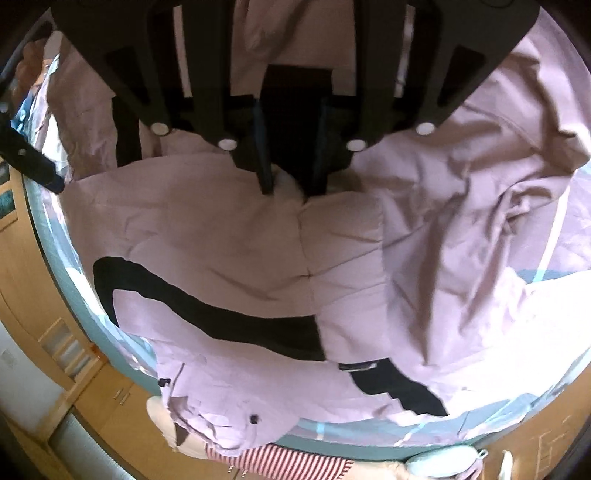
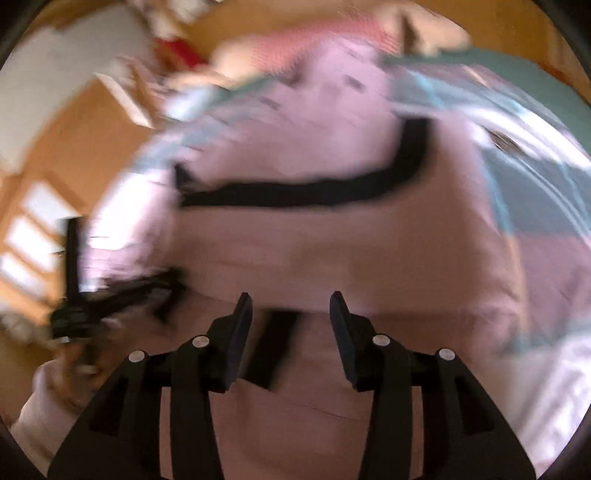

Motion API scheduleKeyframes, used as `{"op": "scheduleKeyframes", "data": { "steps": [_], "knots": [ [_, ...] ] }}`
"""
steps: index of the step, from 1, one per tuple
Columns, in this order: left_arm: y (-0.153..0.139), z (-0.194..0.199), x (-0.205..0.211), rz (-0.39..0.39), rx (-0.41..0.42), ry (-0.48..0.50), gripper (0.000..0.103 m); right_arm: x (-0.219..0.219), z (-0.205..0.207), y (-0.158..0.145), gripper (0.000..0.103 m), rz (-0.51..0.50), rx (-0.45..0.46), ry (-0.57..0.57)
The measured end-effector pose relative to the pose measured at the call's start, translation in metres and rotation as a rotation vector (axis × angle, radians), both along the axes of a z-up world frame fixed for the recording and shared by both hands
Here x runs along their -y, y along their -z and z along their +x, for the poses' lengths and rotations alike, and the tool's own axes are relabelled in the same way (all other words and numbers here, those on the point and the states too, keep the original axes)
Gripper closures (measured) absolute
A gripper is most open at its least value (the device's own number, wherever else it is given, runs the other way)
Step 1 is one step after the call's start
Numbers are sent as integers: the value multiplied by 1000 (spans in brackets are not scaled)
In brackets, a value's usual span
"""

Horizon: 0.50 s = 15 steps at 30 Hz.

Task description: Fold large clothes

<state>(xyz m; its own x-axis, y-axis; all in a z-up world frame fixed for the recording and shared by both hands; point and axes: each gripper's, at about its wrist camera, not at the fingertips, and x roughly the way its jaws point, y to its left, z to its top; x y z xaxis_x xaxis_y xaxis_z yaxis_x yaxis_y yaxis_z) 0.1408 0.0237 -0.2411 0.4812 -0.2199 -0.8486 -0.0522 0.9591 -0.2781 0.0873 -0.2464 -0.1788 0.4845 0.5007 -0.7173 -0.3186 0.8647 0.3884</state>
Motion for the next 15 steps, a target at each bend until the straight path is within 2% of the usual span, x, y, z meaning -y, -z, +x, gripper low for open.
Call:
{"op": "scheduleKeyframes", "data": {
  "steps": [1, 3, 4, 6, 7, 9, 11, 15],
  "knots": [
    [-4, -3, -4, -9, 1, -6, 65, 2, 2, 1, 52, -14, 10, 31],
    [-25, -7, -21, -13, 39, -26, 29, 10, 10, 13, 49, -82, 2, 111],
    [-34, -7, -30, -15, 59, -46, 19, 14, 14, 20, 49, -97, -17, 139],
    [-55, -5, -69, -56, 102, -116, 17, 25, 22, 36, 49, -81, -80, 189],
    [-63, -1, -98, -101, 114, -163, 12, 30, 26, 43, 49, -52, -109, 206],
    [-64, 5, -149, -180, 118, -255, 11, 35, 31, 50, 49, -17, -134, 231],
    [-53, 10, -201, -238, 103, -364, 11, 34, 32, 51, 48, -28, -128, 229],
    [-12, 9, -298, -327, 48, -580, 11, 19, 27, 51, 35, -99, -93, 193]
  ]
}}
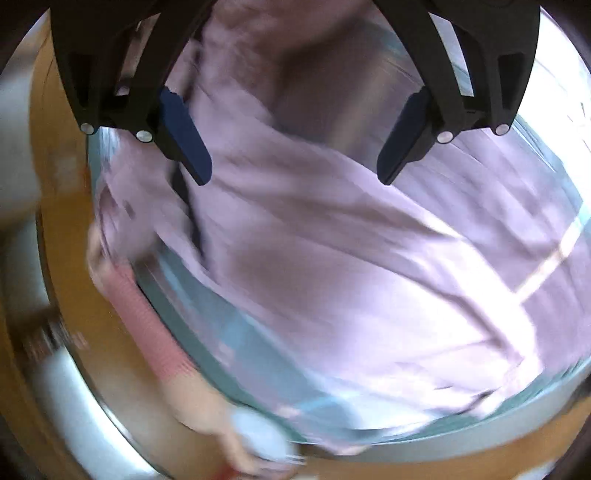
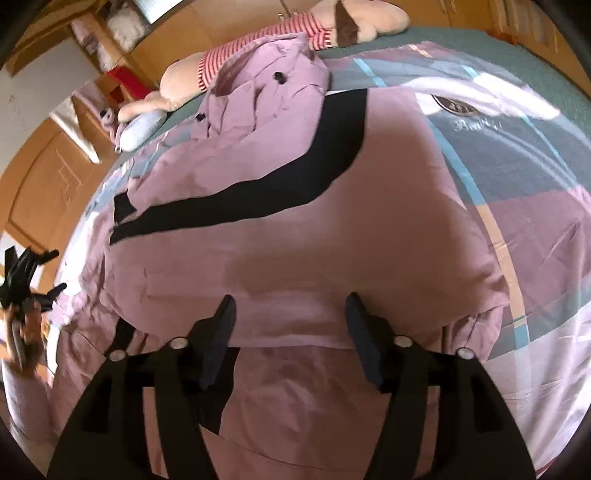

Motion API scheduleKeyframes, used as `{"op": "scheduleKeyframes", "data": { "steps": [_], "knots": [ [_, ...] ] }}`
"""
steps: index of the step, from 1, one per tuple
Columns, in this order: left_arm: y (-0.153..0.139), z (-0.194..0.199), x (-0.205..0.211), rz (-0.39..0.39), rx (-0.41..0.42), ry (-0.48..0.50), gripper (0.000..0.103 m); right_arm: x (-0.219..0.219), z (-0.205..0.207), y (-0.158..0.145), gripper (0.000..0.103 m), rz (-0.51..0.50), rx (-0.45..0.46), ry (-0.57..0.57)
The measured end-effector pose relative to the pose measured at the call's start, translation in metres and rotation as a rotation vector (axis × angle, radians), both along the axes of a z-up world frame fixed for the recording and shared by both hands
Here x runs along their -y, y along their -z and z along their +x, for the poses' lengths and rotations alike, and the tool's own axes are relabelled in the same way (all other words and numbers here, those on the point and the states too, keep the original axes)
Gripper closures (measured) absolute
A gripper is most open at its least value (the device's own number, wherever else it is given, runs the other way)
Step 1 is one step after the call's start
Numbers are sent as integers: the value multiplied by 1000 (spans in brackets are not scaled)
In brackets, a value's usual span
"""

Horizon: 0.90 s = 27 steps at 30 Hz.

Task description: Fold large clothes

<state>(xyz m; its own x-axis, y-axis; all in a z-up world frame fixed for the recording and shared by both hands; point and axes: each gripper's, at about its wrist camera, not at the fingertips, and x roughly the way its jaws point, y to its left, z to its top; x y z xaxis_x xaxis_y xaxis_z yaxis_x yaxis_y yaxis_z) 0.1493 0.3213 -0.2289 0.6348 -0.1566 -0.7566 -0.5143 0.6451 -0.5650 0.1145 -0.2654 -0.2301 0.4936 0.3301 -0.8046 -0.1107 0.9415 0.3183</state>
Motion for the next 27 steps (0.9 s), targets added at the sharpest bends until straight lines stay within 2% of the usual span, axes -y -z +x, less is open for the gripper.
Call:
{"op": "scheduleKeyframes", "data": {
  "steps": [3, 7, 9, 10, 11, 12, 13, 16, 18, 19, 22, 25, 27],
  "knots": [
    [21, -6, -45, -78, -11, -94, 11, -12, 1, 0, 31, -79, 19, -39],
    [38, -15, -79, -40, -35, -190, 13, -12, 4, 7, 29, -87, 16, -51],
    [48, -17, -89, -100, -5, -210, 16, -12, 7, 8, 29, -80, 11, -49],
    [48, -18, -91, -100, 17, -214, 42, -12, 7, 9, 29, -79, 10, -48],
    [46, -14, -92, -100, 47, -185, 59, -12, 7, 9, 29, -80, 10, -48],
    [47, -9, -91, -108, 48, -150, 83, -13, 7, 9, 28, -84, 12, -49],
    [48, -8, -90, -90, 45, -148, 92, -13, 5, 10, 28, -88, 13, -49],
    [38, -9, -85, -74, 94, -156, 100, -14, 5, 10, 28, -91, 14, -50],
    [17, -16, -75, -78, 192, -166, 101, -13, 5, 9, 28, -77, 11, -43],
    [-9, -19, -63, -63, 275, -142, 101, -11, 5, 9, 28, -68, 8, -38],
    [-68, -18, -10, 18, 396, -12, 101, -9, 6, 9, 28, -35, -1, -20],
    [-126, -29, 88, 96, 548, 267, 100, -5, 6, 7, 28, -7, -8, -6],
    [-136, -37, 149, 126, 573, 442, 99, -2, 5, 6, 28, 25, -16, 10]
  ]
}}
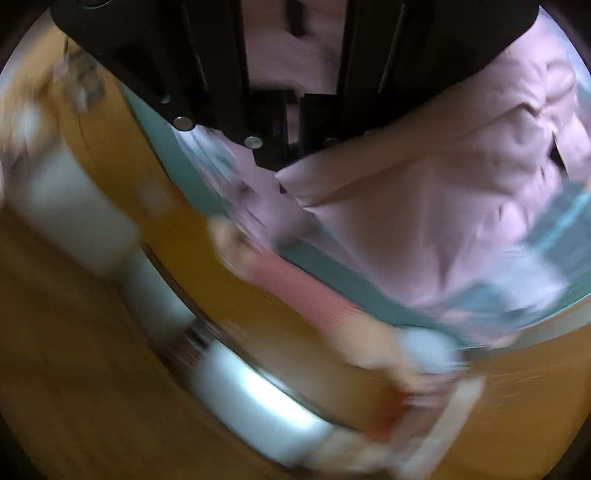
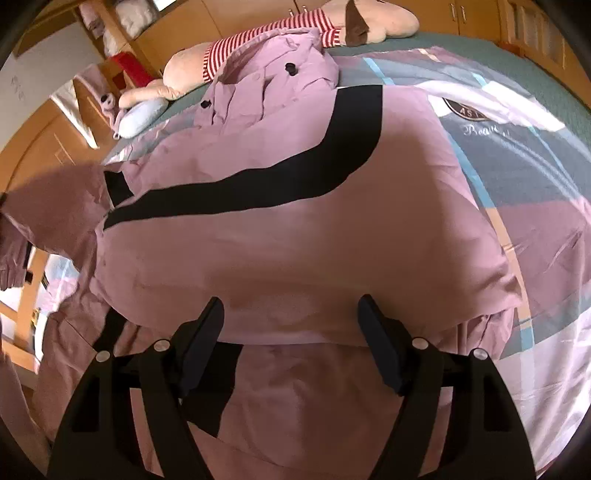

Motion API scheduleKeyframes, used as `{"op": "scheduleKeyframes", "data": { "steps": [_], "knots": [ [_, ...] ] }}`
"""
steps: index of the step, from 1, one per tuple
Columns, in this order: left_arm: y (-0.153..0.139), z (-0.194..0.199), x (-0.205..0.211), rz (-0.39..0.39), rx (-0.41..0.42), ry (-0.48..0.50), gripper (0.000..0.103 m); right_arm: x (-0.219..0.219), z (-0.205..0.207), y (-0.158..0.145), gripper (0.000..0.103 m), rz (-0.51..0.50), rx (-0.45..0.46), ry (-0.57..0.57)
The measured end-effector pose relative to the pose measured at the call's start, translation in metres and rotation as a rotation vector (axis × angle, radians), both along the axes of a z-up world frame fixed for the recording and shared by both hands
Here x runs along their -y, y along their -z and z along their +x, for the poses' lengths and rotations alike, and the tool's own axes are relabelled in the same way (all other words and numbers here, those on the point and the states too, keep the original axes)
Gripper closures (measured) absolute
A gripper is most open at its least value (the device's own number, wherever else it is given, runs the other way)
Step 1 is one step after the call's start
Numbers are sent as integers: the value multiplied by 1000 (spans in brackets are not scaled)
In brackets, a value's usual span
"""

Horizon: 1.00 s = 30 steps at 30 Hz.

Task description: Fold large clothes

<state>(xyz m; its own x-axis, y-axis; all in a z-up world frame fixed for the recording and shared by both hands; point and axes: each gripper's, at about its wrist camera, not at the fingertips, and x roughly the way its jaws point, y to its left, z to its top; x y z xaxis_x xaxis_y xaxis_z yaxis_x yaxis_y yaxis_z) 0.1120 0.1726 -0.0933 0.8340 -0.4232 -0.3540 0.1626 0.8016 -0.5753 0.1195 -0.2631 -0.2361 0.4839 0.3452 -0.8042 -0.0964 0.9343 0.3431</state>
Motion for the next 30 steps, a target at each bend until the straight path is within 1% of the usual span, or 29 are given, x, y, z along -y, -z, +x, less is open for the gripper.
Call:
{"op": "scheduleKeyframes", "data": {
  "steps": [1, 2, 3, 4, 5, 6, 8, 9, 10, 11, 12, 13, 14, 16, 17, 19, 21, 22, 23, 25, 26, 27, 28, 30],
  "knots": [
    [3, -4, 32, 38, -5, 84, 99, 3, 0, -1, 28, 26, -7, 12],
    [13, -9, 72, 91, -36, 192, 99, 5, 0, 0, 28, 43, -12, 20],
    [26, -11, 103, 140, -78, 269, 97, 7, 1, 0, 28, 61, -18, 29],
    [48, -14, 142, 224, -151, 354, 94, 9, 1, 1, 28, 71, -21, 35],
    [64, -15, 163, 285, -201, 402, 94, 9, 0, 1, 28, 77, -23, 39],
    [87, -18, 190, 380, -267, 452, 94, 10, 1, 1, 28, 80, -24, 41],
    [113, -30, 219, 483, -335, 516, 94, 10, 0, -1, 28, 83, -23, 43],
    [117, -38, 228, 519, -335, 530, 87, 10, 0, -1, 28, 87, -24, 45],
    [115, -46, 235, 569, -302, 532, 68, 11, 0, -1, 28, 93, -28, 48],
    [108, -56, 242, 632, -235, 518, 52, 11, 0, -1, 28, 101, -33, 51],
    [98, -70, 248, 700, -143, 497, 24, 12, 0, 0, 28, 107, -35, 53],
    [90, -81, 252, 751, -56, 481, 12, 13, 1, 0, 28, 110, -37, 55],
    [77, -101, 257, 820, 86, 463, 11, 13, 0, 1, 28, 112, -38, 57],
    [61, -120, 257, 874, 228, 410, 9, 11, -1, 2, 28, 102, -35, 56],
    [55, -117, 250, 858, 244, 354, 8, 11, -2, 2, 28, 95, -33, 55],
    [52, -107, 231, 792, 170, 254, 7, 8, -2, 2, 28, 71, -25, 50],
    [56, -67, 183, 700, 3, 26, 7, 5, -2, 3, 27, 54, -19, 43],
    [59, -53, 156, 645, -62, -67, 7, 4, -2, 4, 25, 49, -14, 37],
    [62, -46, 136, 590, -101, -123, 7, 4, -1, 4, 24, 46, -12, 33],
    [70, -32, 104, 474, -182, -169, 7, 1, -1, 6, 23, 27, -7, 26],
    [77, -23, 89, 402, -244, -163, 7, 0, -1, 6, 23, 18, -4, 24],
    [84, -15, 83, 347, -281, -147, 7, -1, -1, 6, 23, 13, -1, 23],
    [92, -10, 76, 275, -317, -125, 6, -2, -1, 7, 23, 8, 1, 22],
    [101, 1, 69, 210, -351, -95, 4, -1, -1, 5, 23, 12, 5, 26]
  ]
}}
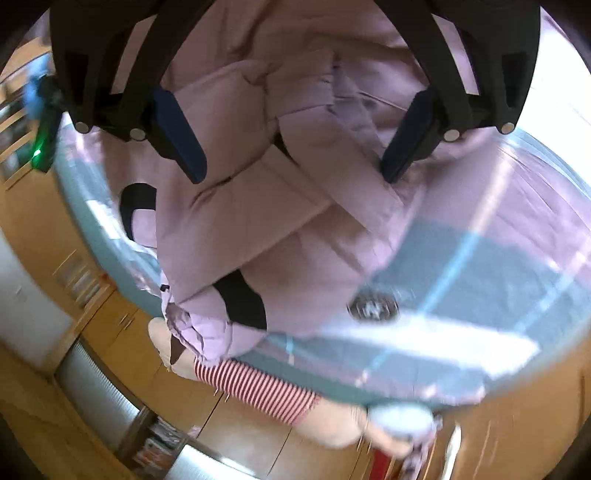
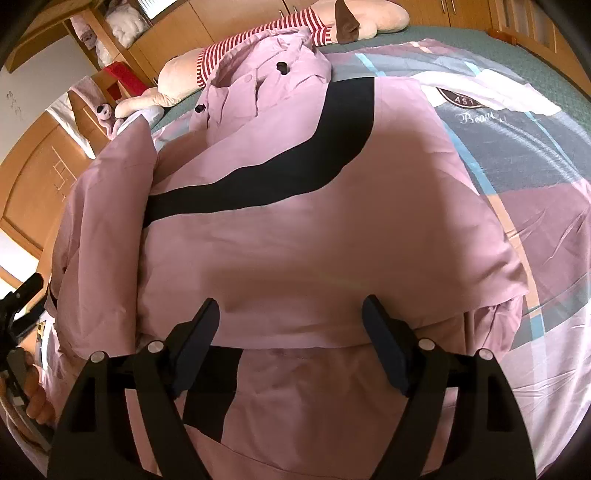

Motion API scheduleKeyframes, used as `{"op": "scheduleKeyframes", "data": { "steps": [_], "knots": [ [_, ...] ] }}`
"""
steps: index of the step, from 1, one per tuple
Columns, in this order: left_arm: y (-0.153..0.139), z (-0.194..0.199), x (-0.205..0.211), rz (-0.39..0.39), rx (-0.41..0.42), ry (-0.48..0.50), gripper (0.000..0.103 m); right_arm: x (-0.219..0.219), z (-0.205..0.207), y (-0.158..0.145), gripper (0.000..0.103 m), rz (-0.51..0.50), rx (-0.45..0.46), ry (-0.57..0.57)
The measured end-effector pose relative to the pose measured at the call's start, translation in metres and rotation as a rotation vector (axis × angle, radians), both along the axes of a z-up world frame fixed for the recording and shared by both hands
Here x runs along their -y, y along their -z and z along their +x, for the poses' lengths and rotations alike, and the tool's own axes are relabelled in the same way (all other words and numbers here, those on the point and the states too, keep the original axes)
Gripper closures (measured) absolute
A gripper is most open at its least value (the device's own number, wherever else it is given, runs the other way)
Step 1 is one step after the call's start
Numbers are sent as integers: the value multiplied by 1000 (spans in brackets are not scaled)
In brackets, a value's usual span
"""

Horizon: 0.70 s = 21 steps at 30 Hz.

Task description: Fold large clothes

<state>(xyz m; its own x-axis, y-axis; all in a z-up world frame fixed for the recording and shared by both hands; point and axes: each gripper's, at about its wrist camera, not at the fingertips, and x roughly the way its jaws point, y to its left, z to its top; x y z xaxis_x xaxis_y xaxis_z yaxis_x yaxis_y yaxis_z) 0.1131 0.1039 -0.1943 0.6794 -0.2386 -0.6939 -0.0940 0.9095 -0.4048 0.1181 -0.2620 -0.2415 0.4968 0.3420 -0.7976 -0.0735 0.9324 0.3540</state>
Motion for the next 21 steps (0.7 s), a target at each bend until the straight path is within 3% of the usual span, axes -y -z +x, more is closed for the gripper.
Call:
{"op": "scheduleKeyframes", "data": {
  "steps": [3, 7, 10, 11, 13, 15, 16, 18, 21],
  "knots": [
    [9, 0, 3, -63, -5, 25, 2, 2, -5, -6, 23, 19, 31, 30],
    [19, -4, 19, -192, 17, 80, 2, 7, -18, -30, 23, 50, 161, 83],
    [14, -1, 46, -260, 46, 222, 2, 9, -27, -49, 23, 64, 246, 116],
    [8, -5, 62, -283, 69, 318, 2, 7, -29, -54, 23, 55, 269, 113],
    [-8, -19, 89, -275, 133, 487, 2, -1, -31, -60, 23, -24, 305, 97],
    [-29, -44, 122, -188, 234, 688, 2, -7, -29, -54, 23, -76, 296, 94],
    [-35, -54, 131, -140, 273, 736, 2, -4, -29, -49, 23, -75, 276, 104],
    [-41, -71, 147, -3, 342, 758, 2, 7, -22, -36, 23, -42, 208, 150],
    [-35, -63, 145, 9, 300, 713, 2, 29, -17, -26, 23, 58, 139, 232]
  ]
}}
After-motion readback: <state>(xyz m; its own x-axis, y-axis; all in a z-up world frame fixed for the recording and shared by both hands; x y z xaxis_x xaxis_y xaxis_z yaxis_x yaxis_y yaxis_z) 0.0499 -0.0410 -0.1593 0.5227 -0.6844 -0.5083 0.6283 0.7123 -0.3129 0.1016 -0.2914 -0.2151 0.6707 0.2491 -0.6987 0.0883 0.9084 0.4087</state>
